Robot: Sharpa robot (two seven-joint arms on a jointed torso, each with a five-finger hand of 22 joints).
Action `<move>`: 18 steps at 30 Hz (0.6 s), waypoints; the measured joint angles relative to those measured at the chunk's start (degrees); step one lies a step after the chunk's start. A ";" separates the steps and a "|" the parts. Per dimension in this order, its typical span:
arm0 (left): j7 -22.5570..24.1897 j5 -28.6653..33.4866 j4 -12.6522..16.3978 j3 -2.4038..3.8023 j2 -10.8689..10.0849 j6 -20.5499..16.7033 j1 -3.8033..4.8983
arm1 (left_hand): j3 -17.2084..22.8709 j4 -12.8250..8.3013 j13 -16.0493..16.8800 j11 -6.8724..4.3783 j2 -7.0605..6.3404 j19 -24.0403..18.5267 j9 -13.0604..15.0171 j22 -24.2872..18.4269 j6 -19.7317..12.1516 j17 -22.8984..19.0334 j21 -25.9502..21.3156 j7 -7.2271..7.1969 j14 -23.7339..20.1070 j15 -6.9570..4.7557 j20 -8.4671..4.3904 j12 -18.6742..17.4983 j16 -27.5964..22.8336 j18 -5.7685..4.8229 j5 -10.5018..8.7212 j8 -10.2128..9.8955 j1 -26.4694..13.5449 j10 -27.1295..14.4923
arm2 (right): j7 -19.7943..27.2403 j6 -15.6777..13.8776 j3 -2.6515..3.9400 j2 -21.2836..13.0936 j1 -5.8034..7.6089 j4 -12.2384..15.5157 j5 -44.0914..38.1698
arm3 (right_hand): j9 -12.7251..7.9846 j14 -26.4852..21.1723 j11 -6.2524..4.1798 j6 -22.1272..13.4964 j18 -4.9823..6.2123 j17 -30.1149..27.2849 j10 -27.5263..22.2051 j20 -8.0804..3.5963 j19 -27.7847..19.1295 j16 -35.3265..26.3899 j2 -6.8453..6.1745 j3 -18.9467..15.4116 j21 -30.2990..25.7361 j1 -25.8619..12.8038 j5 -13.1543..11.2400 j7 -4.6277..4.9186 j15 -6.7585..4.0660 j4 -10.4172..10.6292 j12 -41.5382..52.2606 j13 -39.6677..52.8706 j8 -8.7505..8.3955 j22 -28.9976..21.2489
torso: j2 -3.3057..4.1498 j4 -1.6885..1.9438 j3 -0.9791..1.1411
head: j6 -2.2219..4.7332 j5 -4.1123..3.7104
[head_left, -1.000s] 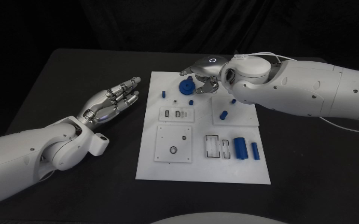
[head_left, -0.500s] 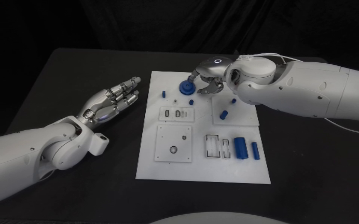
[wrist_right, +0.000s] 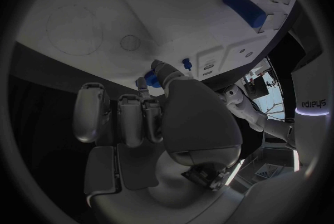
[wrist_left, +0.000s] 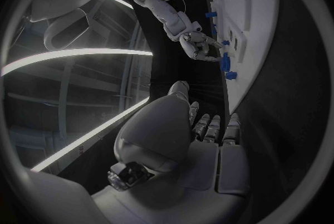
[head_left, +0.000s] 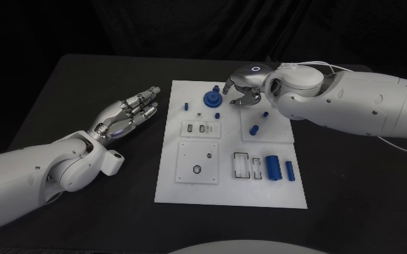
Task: Assemble the parts on the task board
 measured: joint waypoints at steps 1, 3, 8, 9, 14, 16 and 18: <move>0.00 0.00 0.00 0.00 -0.01 0.00 0.00 | 0.00 0.00 0.00 0.00 0.00 0.00 0.00 0.00 0.00 0.00 0.00 0.00 0.00 0.00 0.00 0.00 0.00 0.00 0.00 0.00 0.00 0.00 | 0.03 -0.53 0.00 -0.51 0.00 0.37 0.00 | 0.00 0.00 0.00 0.48 0.00 0.00 0.00 0.00 0.00 -0.21 0.06 0.07 0.00 0.06 0.00 -0.06 0.00 -0.07 0.00 0.00 0.00 0.00 | 0.00 0.00 0.01 | 0.01 0.02; 0.00 0.00 0.00 0.00 -0.03 0.00 0.00 | 0.00 0.00 0.00 0.00 0.00 0.00 0.00 0.00 0.00 0.00 0.00 0.00 0.00 0.00 0.00 0.00 0.00 0.00 0.00 0.00 0.00 0.00 | 0.09 -1.51 0.00 -1.47 0.00 1.09 0.00 | 0.00 0.00 0.00 1.08 -0.01 0.00 0.00 0.00 0.00 -0.21 0.12 0.07 0.00 0.12 0.00 -0.29 0.00 -0.07 0.00 0.00 0.00 0.00 | 0.01 0.00 0.01 | 0.04 0.08; 0.01 0.00 -0.02 0.00 -0.04 -0.01 -0.01 | 0.00 0.00 0.00 0.00 0.00 0.00 0.00 -0.01 0.00 0.00 0.00 0.00 0.00 0.00 0.00 0.00 0.00 0.00 0.00 0.00 0.00 0.00 | 0.17 -4.60 -0.02 -5.38 0.48 4.27 0.00 | 0.00 0.00 0.00 1.69 -0.01 0.00 0.00 0.00 0.00 -0.21 0.47 -0.43 -0.24 -0.65 -2.11 0.14 0.00 1.07 0.00 0.00 -0.14 0.00 | 0.02 0.03 0.02 | 0.26 0.39; 0.01 0.00 -0.01 0.00 -0.05 -0.01 -0.01 | 0.00 0.00 0.00 0.00 0.00 0.00 0.00 -0.01 0.00 0.00 0.00 0.00 0.00 0.00 0.00 0.00 0.00 0.00 0.00 0.00 0.00 0.00 | 0.17 -5.12 -0.02 -6.34 0.75 5.07 -0.01 | -0.03 0.00 0.00 1.89 0.00 0.00 0.00 0.00 0.00 -0.21 0.32 -0.59 -0.24 -1.19 -2.93 -0.07 0.00 1.55 0.00 0.00 -0.38 0.00 | 0.02 0.03 0.02 | 0.26 0.40; 0.01 0.00 0.17 0.00 -0.10 -0.04 -0.01 | 0.16 0.16 0.00 0.00 0.00 0.00 0.00 -0.01 0.00 0.01 0.00 0.00 0.00 0.00 0.00 0.00 0.00 0.00 0.00 0.00 0.00 0.00 | 0.10 -7.19 0.02 -12.10 2.06 9.04 -0.01 | -0.29 0.00 0.00 1.88 -0.01 0.00 0.00 0.01 0.24 -0.38 0.20 -1.82 -0.03 -2.86 -5.74 -0.06 0.00 3.09 0.00 0.00 -1.22 -0.01 | 0.02 0.03 0.02 | 0.19 0.26; 0.01 0.00 0.28 0.00 -0.18 -0.05 -0.01 | 0.16 0.16 0.00 0.00 0.00 0.00 0.00 -0.01 0.00 0.00 0.00 0.00 0.00 0.00 0.00 0.00 0.00 0.00 0.00 0.00 0.00 0.00 | 0.13 -7.73 0.02 -14.58 2.31 10.51 -0.01 | -0.32 0.00 0.00 1.89 0.00 0.00 0.00 -0.01 1.07 -0.11 0.26 -2.12 1.07 -2.93 -6.74 -0.06 0.00 3.85 0.12 0.00 -1.44 -0.01 | 0.03 0.03 0.02 | 0.13 0.24; 0.01 0.00 0.32 0.00 -0.28 -0.07 -0.01 | 0.16 0.16 0.01 0.00 0.00 0.00 0.01 -0.01 0.00 -0.01 0.00 0.00 0.00 0.00 0.00 0.00 0.00 0.00 0.00 0.00 0.00 0.00 | 0.27 -8.20 -0.06 -16.61 2.43 11.51 0.08 | -0.33 0.06 0.00 2.54 -0.01 0.00 0.00 -0.07 1.92 0.65 0.26 -2.55 2.23 -2.93 -7.38 -0.13 -0.06 4.29 0.69 0.00 -1.44 -0.01 | 0.02 0.03 0.02 | 0.01 0.32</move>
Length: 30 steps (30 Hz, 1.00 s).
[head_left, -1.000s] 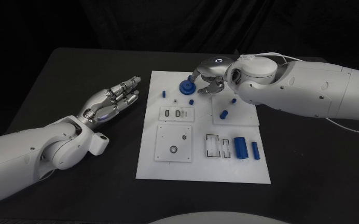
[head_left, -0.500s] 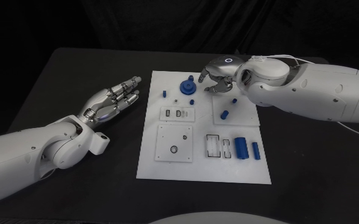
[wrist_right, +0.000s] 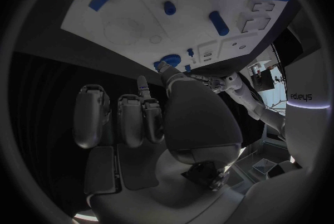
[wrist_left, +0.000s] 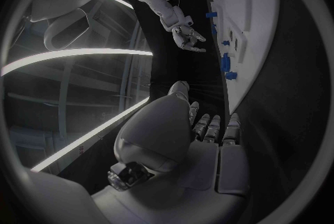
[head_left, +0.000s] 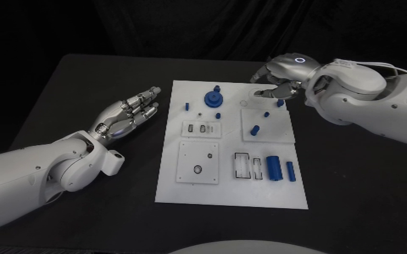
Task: Assemble the parts on the task board
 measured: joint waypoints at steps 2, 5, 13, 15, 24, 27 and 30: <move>0.00 0.00 0.04 0.00 -0.08 -0.01 0.00 | 0.00 0.00 0.04 0.00 0.00 0.00 0.03 0.00 0.00 -0.02 0.00 0.00 0.00 0.00 0.00 0.00 0.00 0.01 0.00 0.00 0.00 0.00 | 0.25 -0.53 -0.09 -2.26 0.02 0.97 0.26 | 0.00 0.14 -0.21 0.05 0.00 0.00 0.21 -0.22 0.28 0.49 -0.01 -0.25 0.82 -0.01 -0.16 -0.05 -0.18 0.25 0.14 0.00 0.00 0.00 | 0.00 0.00 0.00 | -0.09 0.04; 0.00 0.00 0.07 0.00 -0.09 -0.01 0.00 | 0.00 0.00 0.03 0.00 0.00 0.00 0.04 0.00 0.00 -0.03 0.00 0.00 0.00 0.00 0.00 0.00 0.00 0.01 0.00 0.00 0.00 0.00 | 0.52 -1.00 -0.15 -4.30 -0.07 1.57 0.71 | 0.00 -0.05 -0.22 0.05 0.00 0.00 0.22 -0.17 0.58 0.53 -0.30 -0.57 0.99 -0.30 -0.65 -0.05 -0.36 0.57 0.37 0.00 -0.23 0.00 | -0.01 0.02 -0.01 | -0.20 -0.09; 0.00 0.00 0.10 0.00 -0.06 -0.02 0.00 | 0.16 -0.16 0.03 0.00 0.00 0.00 0.04 0.00 0.00 -0.03 0.00 0.00 0.00 0.00 0.00 0.00 0.00 0.01 0.22 0.00 0.00 0.00 | 0.76 -1.51 -0.24 -8.04 -1.39 1.71 1.96 | -0.13 -0.05 -0.42 0.05 0.00 0.00 0.01 -0.24 0.66 0.53 -0.30 -1.04 1.27 -0.30 -1.71 -0.05 -0.36 1.04 0.42 0.00 -0.55 0.00 | -0.03 0.06 -0.12 | -0.40 -1.15; 0.00 0.00 0.10 0.00 0.02 -0.02 0.00 | 0.16 -0.16 0.03 0.00 0.00 0.00 0.04 -0.01 0.00 -0.03 0.00 0.00 0.00 0.00 0.00 0.00 0.00 0.01 0.22 0.00 0.00 0.00 | 0.69 -1.53 -0.24 -8.48 -1.72 1.45 2.20 | -0.21 -0.05 -0.42 0.05 0.00 0.00 0.01 -0.24 0.66 0.53 -0.30 -1.04 1.27 -0.30 -1.78 -0.05 -0.36 1.04 0.42 0.00 -0.60 0.00 | -0.02 0.00 -0.11 | -0.41 -1.24; 0.00 0.00 0.00 0.00 0.30 0.00 0.00 | 0.16 -0.16 0.02 -0.01 0.00 0.00 0.03 -0.01 0.00 -0.02 0.00 0.00 0.00 0.00 0.00 0.00 0.00 0.00 0.45 0.00 0.00 0.00 | 0.13 -1.39 -0.26 -8.68 -2.60 -0.40 2.73 | -0.72 -0.04 -0.42 -1.50 0.00 0.00 0.01 -0.24 0.66 -0.58 -1.23 -1.58 0.65 0.63 -2.49 -0.36 -0.36 1.58 0.13 0.00 -0.89 0.00 | 0.05 -0.03 -0.06 | -0.42 -1.93; 0.00 0.00 -0.02 0.00 0.34 0.01 0.00 | 0.24 -0.08 0.02 -0.01 0.00 0.00 0.03 -0.01 0.00 -0.02 0.00 0.00 0.00 0.00 0.00 0.00 0.00 0.01 0.45 0.00 0.00 0.00 | -0.17 -1.27 -0.25 -8.51 -2.96 -0.86 2.81 | -0.72 -0.05 -0.42 -1.50 0.00 0.00 0.01 -0.24 0.65 -0.58 -1.37 -1.83 0.65 0.77 -3.05 -0.36 -0.36 1.83 0.13 0.00 -0.89 -0.01 | 0.05 -0.03 -0.04 | -0.47 -2.06; 0.00 -0.01 -0.07 0.00 0.35 0.01 0.00 | 0.31 0.00 0.02 -0.01 0.00 0.00 0.03 -0.01 0.00 -0.01 0.00 0.00 0.00 0.00 0.00 0.00 0.00 0.01 0.45 0.00 0.00 0.00 | -0.45 -1.10 -0.25 -8.14 -3.35 -1.31 2.86 | -0.72 -0.05 -0.42 -1.50 0.00 0.00 0.01 -0.24 0.65 -0.58 -1.37 -1.83 0.65 0.77 -3.30 -0.36 -0.36 1.83 0.13 0.00 -0.89 -0.01 | 0.08 -0.03 -0.02 | -0.47 -2.11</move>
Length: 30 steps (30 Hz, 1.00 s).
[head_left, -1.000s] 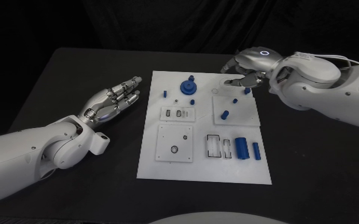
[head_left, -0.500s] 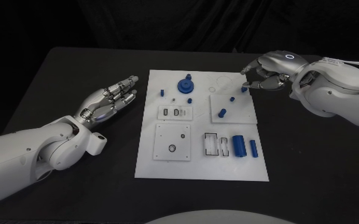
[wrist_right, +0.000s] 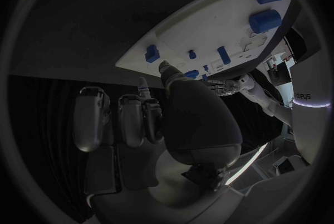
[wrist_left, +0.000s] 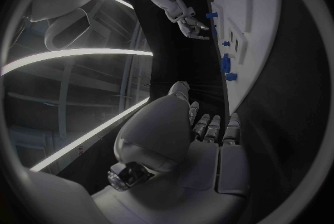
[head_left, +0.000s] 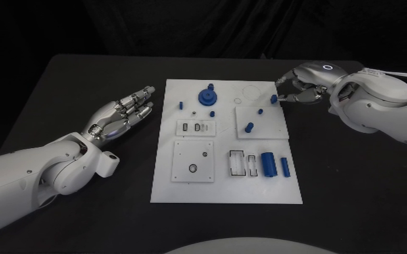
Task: Assemble the parts on the task board
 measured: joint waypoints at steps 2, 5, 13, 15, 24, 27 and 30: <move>0.00 0.00 -0.01 0.00 0.01 0.00 0.00 | 0.00 0.00 0.00 0.00 0.00 0.00 0.00 0.00 0.00 0.00 0.00 0.00 0.00 0.00 0.00 0.00 0.00 0.00 0.00 0.00 0.00 0.00 | -0.18 0.11 0.00 0.33 -0.27 -0.34 0.04 | 0.00 0.00 0.00 0.00 0.00 0.00 0.00 0.00 0.00 -0.22 -0.29 0.00 0.00 0.29 -0.01 0.00 0.00 0.00 0.00 0.00 0.00 0.00 | 0.02 0.00 0.02 | 0.00 -0.01; 0.00 0.00 -0.02 0.00 0.01 0.01 0.00 | 0.00 0.00 0.00 0.00 0.00 0.00 0.00 0.00 0.00 0.01 0.00 0.00 0.00 0.00 0.00 0.00 0.00 0.00 0.00 0.00 0.00 0.00 | -0.35 0.25 0.00 0.67 -0.51 -0.65 0.09 | 0.00 0.00 0.00 0.00 0.00 0.00 0.00 0.00 0.00 -0.28 -0.29 -0.16 -0.21 0.29 -0.23 0.00 0.00 0.16 0.00 0.00 0.00 0.00 | 0.02 -0.01 0.02 | 0.00 0.01; 0.00 0.00 -0.06 -0.01 0.01 0.04 0.00 | 0.00 0.00 -0.01 0.00 0.00 0.00 -0.01 0.00 0.00 0.02 0.00 0.00 0.00 0.00 0.00 0.00 0.00 0.00 0.34 0.00 0.00 0.00 | -0.79 0.57 0.00 1.43 -0.80 -1.27 0.15 | 0.01 0.00 0.00 0.22 0.00 0.00 0.00 0.00 0.00 -0.46 -0.29 -0.33 -0.33 0.29 -0.46 0.22 0.00 0.33 0.00 0.00 0.00 0.00 | -0.04 0.00 0.02 | -0.03 0.02; 0.00 0.00 -0.06 -0.01 0.03 0.04 0.00 | 0.00 0.00 -0.01 0.00 0.00 0.00 -0.01 0.00 0.17 0.02 0.00 0.17 0.00 0.00 0.00 0.00 0.00 0.00 0.34 0.00 0.00 0.00 | -0.95 0.58 0.00 1.58 -0.84 -1.36 0.16 | 0.06 0.00 0.00 0.22 0.00 0.00 0.00 0.00 0.00 -0.66 -0.29 -0.33 -0.35 0.29 -0.46 0.22 0.00 0.33 0.00 0.00 0.00 0.00 | -0.07 0.00 0.02 | -0.12 -0.04; 0.00 0.00 -0.06 0.00 0.04 0.06 0.00 | 0.00 0.00 -0.01 0.00 0.00 0.00 -0.01 -0.01 0.01 0.03 0.00 0.41 0.00 0.00 0.00 0.00 0.00 0.00 0.34 0.00 0.00 0.00 | -2.21 0.68 0.00 2.34 -1.04 -1.95 0.18 | 0.22 0.00 0.00 0.85 0.00 0.00 0.00 0.07 -0.37 -1.40 -0.28 -0.32 -1.29 1.68 0.06 0.43 0.00 0.31 0.00 0.00 0.24 0.00 | -0.08 0.03 -0.03 | -0.23 -0.15; 0.00 0.00 -0.05 0.01 0.01 0.07 0.00 | 0.00 0.00 -0.01 0.00 0.00 0.00 -0.01 -0.01 0.01 0.02 0.00 0.41 0.00 0.00 0.00 0.00 0.00 0.00 0.34 0.00 0.00 0.00 | -2.71 0.81 0.00 2.52 -1.28 -2.18 0.19 | 0.22 0.00 0.00 0.85 0.00 0.00 -0.01 0.07 -0.37 -1.50 -0.28 -0.32 -1.29 1.67 0.06 0.43 0.00 0.31 0.00 0.00 0.24 0.00 | -0.08 0.03 -0.04 | -0.26 -0.09; 0.00 0.00 0.01 0.01 -0.03 0.08 0.00 | 0.00 0.00 -0.01 0.00 0.00 0.00 -0.02 -0.01 0.01 0.00 0.00 0.41 0.00 0.00 0.00 0.00 0.00 0.00 0.34 0.00 0.00 0.00 | -3.08 0.94 0.00 2.67 -1.52 -2.37 0.20 | 0.22 0.00 0.00 0.85 -0.01 0.00 0.00 0.07 -0.37 -1.75 -0.52 -0.32 -1.55 1.91 0.05 0.43 0.00 0.31 0.00 0.00 0.24 0.00 | -0.08 0.03 -0.05 | -0.29 -0.07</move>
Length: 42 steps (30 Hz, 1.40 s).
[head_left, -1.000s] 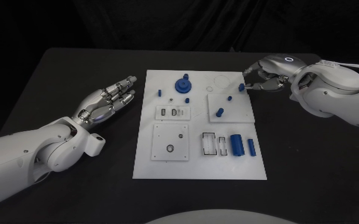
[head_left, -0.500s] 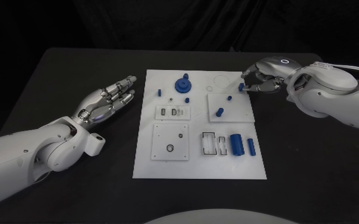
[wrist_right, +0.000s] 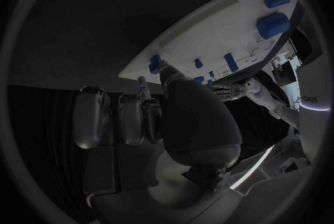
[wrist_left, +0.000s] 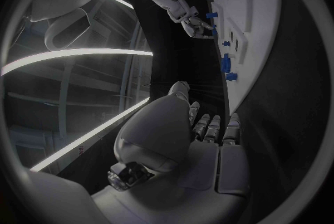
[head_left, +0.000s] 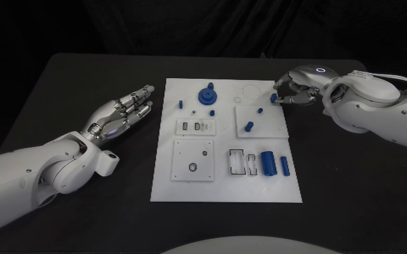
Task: Assemble the parts on the task board
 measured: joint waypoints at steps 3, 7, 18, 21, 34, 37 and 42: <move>0.00 0.00 0.09 0.00 -0.01 0.02 0.00 | 0.00 0.00 0.00 0.00 0.00 0.00 0.00 0.00 0.00 -0.02 0.00 0.00 0.00 0.00 0.00 0.00 0.00 0.00 0.00 0.00 0.00 0.00 | -0.32 0.11 0.00 0.11 -0.27 -0.15 0.01 | 0.04 0.00 0.00 0.00 0.00 0.00 0.00 0.00 0.00 -0.01 0.00 0.00 0.00 0.00 0.00 0.00 0.00 0.00 0.00 0.00 0.00 0.00 | 0.00 0.01 0.00 | -0.06 0.03; 0.00 0.00 0.11 -0.02 -0.03 0.06 0.00 | 0.00 0.00 0.00 0.00 0.00 0.00 0.00 0.00 0.00 -0.02 0.00 0.00 0.00 0.00 0.00 0.00 0.00 0.00 0.00 0.00 0.00 0.00 | -0.56 0.24 0.00 0.26 -0.57 -0.20 0.02 | 0.08 0.00 0.00 0.21 0.00 0.00 0.00 0.00 0.00 -0.01 0.23 0.00 0.00 0.23 0.00 0.21 0.00 0.00 0.00 0.00 0.00 0.00 | 0.00 0.01 0.01 | -0.12 0.09; 0.00 0.00 0.04 -0.01 -0.08 0.15 0.00 | 0.00 0.00 0.00 0.00 0.00 0.00 -0.01 0.00 0.00 -0.01 0.00 0.00 0.00 0.00 0.00 0.00 0.00 0.00 0.00 0.00 0.00 0.00 | -0.77 0.39 0.00 0.48 -0.76 -0.21 0.02 | 0.55 0.00 0.00 1.32 0.00 0.00 0.00 0.21 -0.20 -0.46 0.22 -0.17 -0.33 0.68 0.30 0.10 0.00 -0.15 0.00 0.00 0.41 0.00 | 0.00 -0.03 0.01 | -0.24 0.18; 0.00 0.00 0.02 0.00 -0.08 0.18 0.00 | 0.00 0.00 -0.01 0.00 0.00 0.00 -0.01 0.00 0.00 -0.01 0.00 0.00 0.00 0.00 0.00 0.00 0.00 0.00 0.00 0.00 0.00 0.00 | -0.78 0.47 0.00 0.57 -0.80 -0.24 0.02 | 0.73 0.00 0.00 1.53 0.00 0.00 0.00 0.21 -0.20 -0.46 -0.15 -0.24 -0.33 1.06 1.36 -0.11 0.00 -0.08 0.00 0.00 0.50 0.00 | 0.00 -0.05 0.03 | -0.28 0.15; 0.00 0.00 -0.14 -0.02 -0.03 0.37 0.00 | 0.00 0.00 -0.01 0.00 0.00 0.00 -0.01 0.00 0.00 0.01 0.00 0.00 0.00 0.00 0.00 0.00 0.00 0.00 0.00 0.00 0.00 0.00 | -0.81 0.80 0.01 1.24 -0.99 -0.62 0.03 | 0.89 0.00 0.00 1.74 0.00 0.00 0.00 0.04 -0.37 -0.68 0.07 -0.24 -0.62 1.28 1.56 0.10 0.00 -0.09 0.00 0.00 0.50 0.00 | 0.00 -0.07 0.03 | -0.42 0.23; 0.00 0.00 -0.19 -0.02 -0.03 0.40 0.00 | 0.00 0.00 -0.01 0.00 0.00 0.00 -0.01 -0.01 0.00 0.02 0.00 0.00 0.00 0.00 0.00 0.00 0.00 0.00 0.00 0.00 0.00 0.00 | -0.81 0.84 0.02 1.39 -1.08 -0.75 0.03 | 0.99 0.00 0.00 1.94 0.00 0.00 0.00 0.04 -0.37 -0.68 0.07 -0.24 -0.62 1.28 1.95 -0.10 0.00 -0.08 0.00 0.00 0.50 0.00 | 0.00 -0.07 0.03 | -0.42 0.18; 0.00 0.00 -0.22 0.00 0.01 0.44 0.00 | 0.00 0.00 -0.01 0.00 0.00 0.00 -0.01 -0.01 0.00 0.02 0.00 0.00 0.00 0.00 0.00 0.00 0.00 0.00 0.00 0.00 0.00 0.00 | -0.81 0.90 0.02 1.58 -1.15 -0.99 0.03 | 1.10 0.00 0.00 2.15 0.00 0.00 0.00 0.04 -0.37 -0.68 0.10 -0.40 -0.62 1.31 2.65 0.10 0.00 0.08 0.00 0.00 0.50 0.00 | 0.00 -0.06 0.02 | -0.42 0.17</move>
